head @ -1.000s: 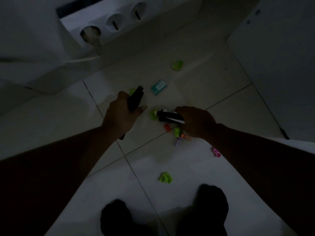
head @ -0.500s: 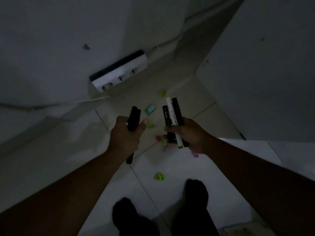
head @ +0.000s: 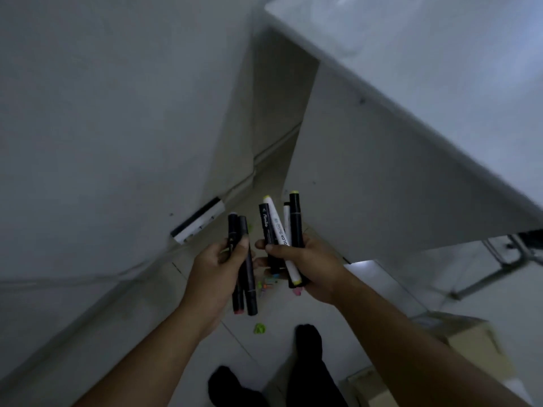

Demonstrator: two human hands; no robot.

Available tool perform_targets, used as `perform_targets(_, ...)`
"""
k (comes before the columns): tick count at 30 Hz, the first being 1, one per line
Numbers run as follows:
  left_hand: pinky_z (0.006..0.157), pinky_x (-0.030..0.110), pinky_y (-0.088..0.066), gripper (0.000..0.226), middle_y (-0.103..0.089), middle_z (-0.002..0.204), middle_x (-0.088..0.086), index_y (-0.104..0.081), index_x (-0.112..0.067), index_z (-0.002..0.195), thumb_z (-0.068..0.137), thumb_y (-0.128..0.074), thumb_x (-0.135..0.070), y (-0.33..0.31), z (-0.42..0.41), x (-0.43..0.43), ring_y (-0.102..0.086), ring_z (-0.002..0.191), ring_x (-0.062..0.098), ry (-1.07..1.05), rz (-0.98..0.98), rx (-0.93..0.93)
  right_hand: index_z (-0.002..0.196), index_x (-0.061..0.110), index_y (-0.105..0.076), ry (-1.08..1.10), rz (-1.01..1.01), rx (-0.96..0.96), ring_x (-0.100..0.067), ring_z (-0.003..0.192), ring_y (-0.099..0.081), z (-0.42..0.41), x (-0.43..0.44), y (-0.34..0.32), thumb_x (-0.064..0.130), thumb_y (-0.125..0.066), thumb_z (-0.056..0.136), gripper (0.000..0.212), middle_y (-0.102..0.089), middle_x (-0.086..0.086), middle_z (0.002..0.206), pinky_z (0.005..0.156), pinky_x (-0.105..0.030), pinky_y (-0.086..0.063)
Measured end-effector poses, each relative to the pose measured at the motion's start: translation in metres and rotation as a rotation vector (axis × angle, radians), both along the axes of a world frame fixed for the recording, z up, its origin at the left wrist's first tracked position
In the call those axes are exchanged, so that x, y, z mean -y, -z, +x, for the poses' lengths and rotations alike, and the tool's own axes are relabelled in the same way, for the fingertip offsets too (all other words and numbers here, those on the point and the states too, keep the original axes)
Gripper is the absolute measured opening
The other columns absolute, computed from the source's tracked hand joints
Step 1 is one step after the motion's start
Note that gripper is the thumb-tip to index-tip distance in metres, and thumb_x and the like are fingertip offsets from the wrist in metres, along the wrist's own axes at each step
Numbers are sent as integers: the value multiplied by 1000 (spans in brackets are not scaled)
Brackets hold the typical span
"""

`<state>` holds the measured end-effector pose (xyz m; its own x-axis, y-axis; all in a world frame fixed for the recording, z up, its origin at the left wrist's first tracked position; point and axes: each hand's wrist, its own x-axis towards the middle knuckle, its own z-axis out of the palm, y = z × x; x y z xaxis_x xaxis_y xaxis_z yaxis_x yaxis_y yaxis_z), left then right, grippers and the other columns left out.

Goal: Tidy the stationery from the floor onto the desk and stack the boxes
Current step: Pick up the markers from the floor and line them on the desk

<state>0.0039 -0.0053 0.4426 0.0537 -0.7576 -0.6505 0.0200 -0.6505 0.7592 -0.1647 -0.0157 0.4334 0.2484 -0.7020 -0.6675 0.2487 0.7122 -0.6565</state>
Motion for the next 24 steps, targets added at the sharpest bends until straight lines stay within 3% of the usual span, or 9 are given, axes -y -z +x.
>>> perform_targets(2, 91, 50, -54, 41, -75, 101, 1, -66, -20, 112, 78, -70, -44, -48, 0, 1, -71, 96, 21, 29, -3, -35, 113, 11, -59, 27, -29, -26, -32, 98, -69, -10, -4, -54, 12, -63, 89, 25, -71, -14, 111, 85, -51, -55)
perform_targets(5, 83, 43, -57, 19, -76, 93, 3, -70, -16, 100, 86, -67, -29, -105, -3, 3, -71, 91, 21, 38, -41, -49, 122, 4, -55, 63, -59, -88, -27, 88, -72, -22, -12, -114, 18, -66, 86, 39, -73, -11, 106, 67, -34, -58)
perform_targets(7, 78, 40, -57, 18, -76, 90, 6, -72, -12, 97, 87, -67, -26, -150, -8, 2, -71, 89, 24, 23, -47, -64, 121, 3, -55, 81, -65, -89, -29, 90, -72, -29, -21, -160, 21, -69, 81, 46, -72, -10, 108, 71, -36, -58)
perform_targets(11, 74, 35, -56, 24, -75, 89, 4, -71, -8, 101, 87, -67, -26, -222, -27, 2, -69, 84, 21, 30, -63, -91, 111, 4, -60, 170, -94, -56, -31, 88, -71, -37, -37, -236, 15, -64, 88, 26, -72, -15, 108, 75, -39, -59)
perform_targets(20, 67, 33, -55, 35, -71, 103, 14, -65, -3, 113, 82, -72, -18, -277, -71, 34, -68, 85, 24, 90, -150, -123, 108, -7, -59, 272, -86, -2, -36, 96, -68, -68, -2, -295, 6, -52, 94, 20, -69, -24, 106, 79, -43, -57)
perform_targets(24, 82, 43, -56, 35, -72, 101, 17, -65, -1, 111, 82, -73, -18, -276, -101, 68, -68, 88, 26, 50, -154, -105, 113, -4, -54, 302, -68, -74, -39, 101, -67, -106, 33, -289, 6, -55, 94, 22, -67, -23, 110, 80, -46, -57)
